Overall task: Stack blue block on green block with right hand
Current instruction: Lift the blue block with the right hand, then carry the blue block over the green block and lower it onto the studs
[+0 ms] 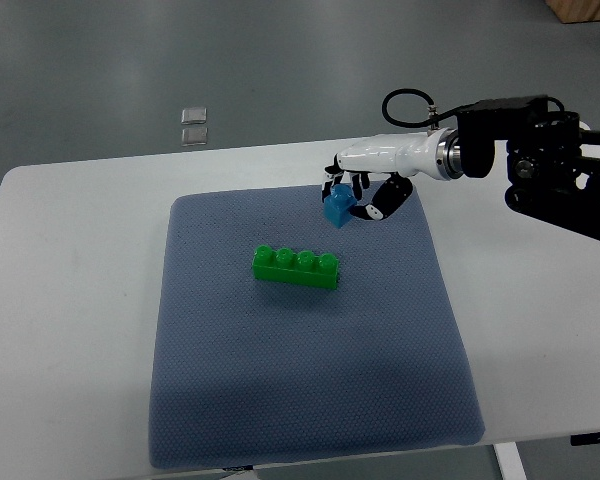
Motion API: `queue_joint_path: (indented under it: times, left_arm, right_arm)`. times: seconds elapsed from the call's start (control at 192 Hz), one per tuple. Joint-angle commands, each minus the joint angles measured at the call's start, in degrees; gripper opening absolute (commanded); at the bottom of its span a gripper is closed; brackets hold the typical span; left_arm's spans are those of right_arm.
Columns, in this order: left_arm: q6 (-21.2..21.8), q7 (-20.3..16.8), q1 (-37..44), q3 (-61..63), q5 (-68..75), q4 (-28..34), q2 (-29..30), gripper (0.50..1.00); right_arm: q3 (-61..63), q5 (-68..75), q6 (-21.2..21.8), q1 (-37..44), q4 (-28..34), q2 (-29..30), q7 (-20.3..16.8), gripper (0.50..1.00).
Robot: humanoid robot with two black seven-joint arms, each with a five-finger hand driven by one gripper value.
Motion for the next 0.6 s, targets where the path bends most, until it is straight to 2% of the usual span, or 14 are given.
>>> queue_joint_path:
  times: [0.0,0.161,0.302,0.411,0.593]
  left_arm:
    - [0.0,0.0,0.0,0.0,0.0,0.0,0.0,1.000]
    - [0.0,0.0,0.0,0.0,0.0,0.1,0.0,1.000]
    - [0.0,0.0,0.0,0.0,0.0,0.1,0.0,1.000]
    - [0.0,0.0,0.0,0.0,0.0,0.0,0.0,1.000]
    - [0.0,0.0,0.0,0.0,0.0,0.1,0.0,1.000]
  right_arm:
    - [0.1,-2.1,-0.3,0.3,-0.8,3.3,2.4,0.500]
    - [0.1,-5.2,-1.2,0.1,-2.6,7.3,4.8,0.500]
    - [0.1,-6.5,-1.2,-0.4,-4.1,8.1,6.7,0.500]
    - [0.0,-8.4,-1.2,-0.4,-5.8,8.6,9.6,0.500]
    - [-0.7,-9.4,-1.8,-0.7,-7.4,9.6,11.2,0.500]
